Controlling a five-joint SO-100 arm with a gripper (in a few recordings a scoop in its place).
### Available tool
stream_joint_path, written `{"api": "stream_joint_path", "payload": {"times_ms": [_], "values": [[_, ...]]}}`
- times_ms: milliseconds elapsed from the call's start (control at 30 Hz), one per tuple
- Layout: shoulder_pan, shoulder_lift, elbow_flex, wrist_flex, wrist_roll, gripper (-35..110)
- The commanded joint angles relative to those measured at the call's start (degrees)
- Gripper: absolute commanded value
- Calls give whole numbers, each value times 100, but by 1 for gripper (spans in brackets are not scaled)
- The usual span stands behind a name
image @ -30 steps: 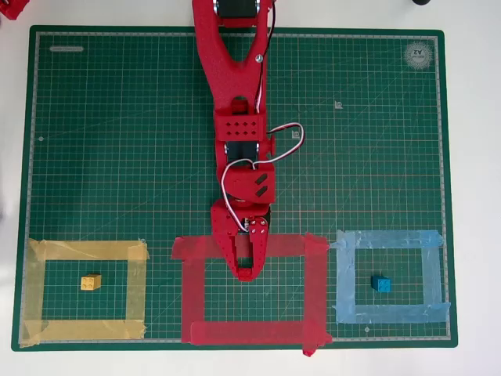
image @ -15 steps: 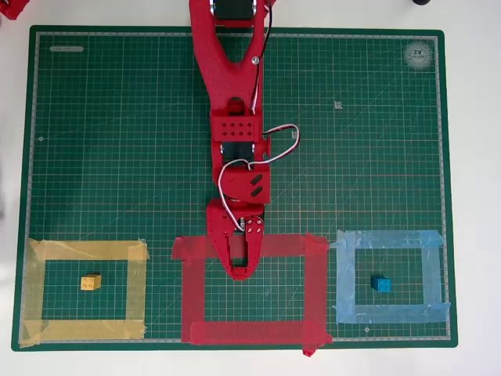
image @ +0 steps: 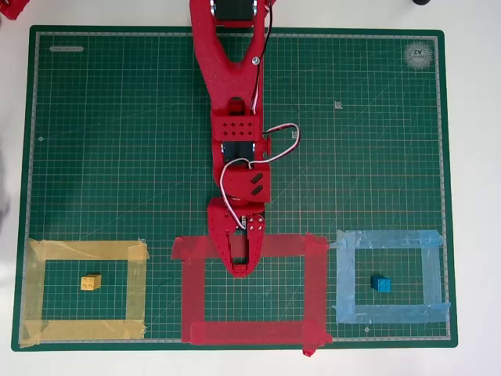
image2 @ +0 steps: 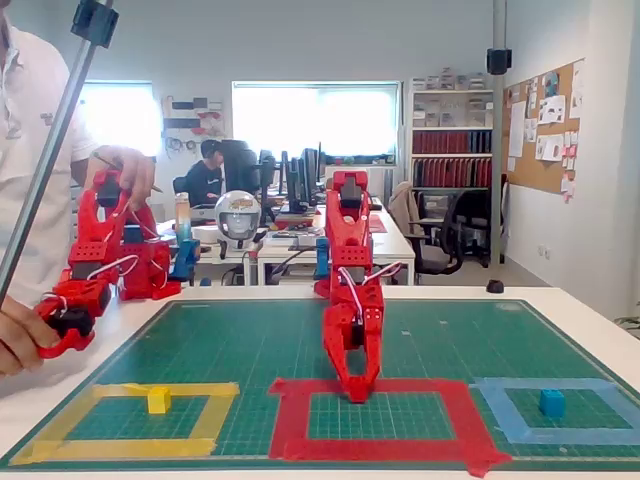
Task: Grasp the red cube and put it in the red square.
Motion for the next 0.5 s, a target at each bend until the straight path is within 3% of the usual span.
{"api": "stream_joint_path", "payload": {"times_ms": [0,467], "values": [[-123,211,35,-62,-158,-1],[-132,211,220,-62,-343,1]]}}
